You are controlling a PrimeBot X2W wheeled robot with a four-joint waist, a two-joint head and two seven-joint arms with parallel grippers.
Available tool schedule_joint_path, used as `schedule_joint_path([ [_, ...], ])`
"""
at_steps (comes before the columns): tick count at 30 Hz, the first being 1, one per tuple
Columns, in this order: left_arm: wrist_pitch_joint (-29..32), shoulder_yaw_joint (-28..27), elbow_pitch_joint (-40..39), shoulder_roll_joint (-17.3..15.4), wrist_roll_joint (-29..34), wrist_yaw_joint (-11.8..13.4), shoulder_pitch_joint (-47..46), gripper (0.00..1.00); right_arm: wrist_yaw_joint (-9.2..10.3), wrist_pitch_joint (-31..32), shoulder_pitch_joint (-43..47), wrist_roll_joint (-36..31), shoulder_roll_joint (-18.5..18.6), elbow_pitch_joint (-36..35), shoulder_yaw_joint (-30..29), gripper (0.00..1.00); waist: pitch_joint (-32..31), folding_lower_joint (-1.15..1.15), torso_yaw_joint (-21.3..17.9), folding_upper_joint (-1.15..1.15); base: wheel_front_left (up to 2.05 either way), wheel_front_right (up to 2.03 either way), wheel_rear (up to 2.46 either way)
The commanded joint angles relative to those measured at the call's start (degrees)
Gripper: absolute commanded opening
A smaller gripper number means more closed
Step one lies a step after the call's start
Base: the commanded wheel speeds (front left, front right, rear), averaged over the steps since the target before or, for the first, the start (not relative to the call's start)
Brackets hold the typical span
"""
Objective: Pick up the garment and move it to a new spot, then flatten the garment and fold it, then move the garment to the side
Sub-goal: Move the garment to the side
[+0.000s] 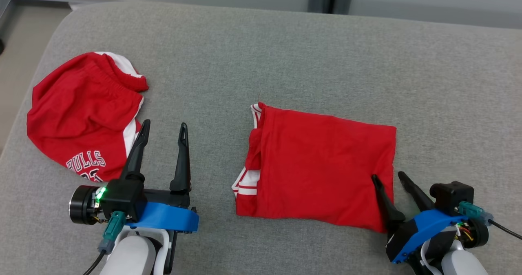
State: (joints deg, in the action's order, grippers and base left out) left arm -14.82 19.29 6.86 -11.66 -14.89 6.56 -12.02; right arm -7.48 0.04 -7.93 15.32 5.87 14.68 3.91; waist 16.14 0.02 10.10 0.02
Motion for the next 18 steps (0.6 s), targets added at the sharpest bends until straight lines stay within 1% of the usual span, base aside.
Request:
schedule_joint_path([
  [1,-0.4,0.1,0.1,0.4,0.5,-0.3,-1.4,1.00,-0.03,0.5,-1.5,0.9,0.7,2.0,0.7,1.00,1.2,-0.02,1.3,-0.02,0.00,0.00,0.00],
  [2,-0.4,0.0,0.2,0.5,0.7,-0.4,-1.6,1.00,-0.03,0.9,-2.0,1.2,0.9,3.3,1.2,1.00,1.3,-0.02,1.4,-0.02,0.00,0.00,0.00],
  [3,-0.4,-0.1,0.1,0.6,0.9,-0.4,-1.6,1.00,-0.03,1.1,-2.4,1.8,1.0,4.5,1.9,0.48,1.4,-0.02,1.5,-0.02,0.00,0.00,0.00],
  [4,-0.5,-0.4,-0.2,0.7,1.0,-0.4,-1.6,1.00,-0.03,1.3,-2.6,2.3,1.2,5.3,2.6,0.16,1.4,-0.02,1.4,-0.02,0.00,0.00,0.00],
  [5,-0.4,-0.6,-0.3,0.7,1.3,-0.4,-1.5,1.00,-0.03,1.2,-2.8,2.8,1.5,5.9,3.2,0.00,1.3,-0.02,1.2,-0.02,0.00,0.00,0.00],
  [8,-0.4,-1.2,-1.0,0.4,2.1,-0.3,-0.6,1.00,-0.02,-0.1,-3.6,3.6,2.4,6.2,4.9,0.00,1.0,-0.02,-0.1,-0.02,0.00,0.00,0.00],
  [10,-0.4,-1.9,-1.7,-0.1,2.6,-0.2,0.3,1.00,-0.02,-1.0,-4.0,4.3,2.8,5.7,6.3,0.00,0.7,-0.02,-1.8,-0.02,0.00,0.00,0.00],
  [14,-0.4,-3.2,-3.5,-1.6,3.5,0.0,1.1,1.00,0.03,-2.4,-5.3,4.8,3.5,4.2,8.3,0.00,1.4,-0.02,-6.4,-0.02,0.00,0.00,0.00],
  [18,-0.4,-3.2,-5.0,-2.2,3.8,-0.2,1.5,1.00,-0.01,-3.7,-6.4,5.8,4.2,3.6,10.0,0.00,2.2,-0.02,-11.3,-0.02,0.00,0.00,0.00],
])
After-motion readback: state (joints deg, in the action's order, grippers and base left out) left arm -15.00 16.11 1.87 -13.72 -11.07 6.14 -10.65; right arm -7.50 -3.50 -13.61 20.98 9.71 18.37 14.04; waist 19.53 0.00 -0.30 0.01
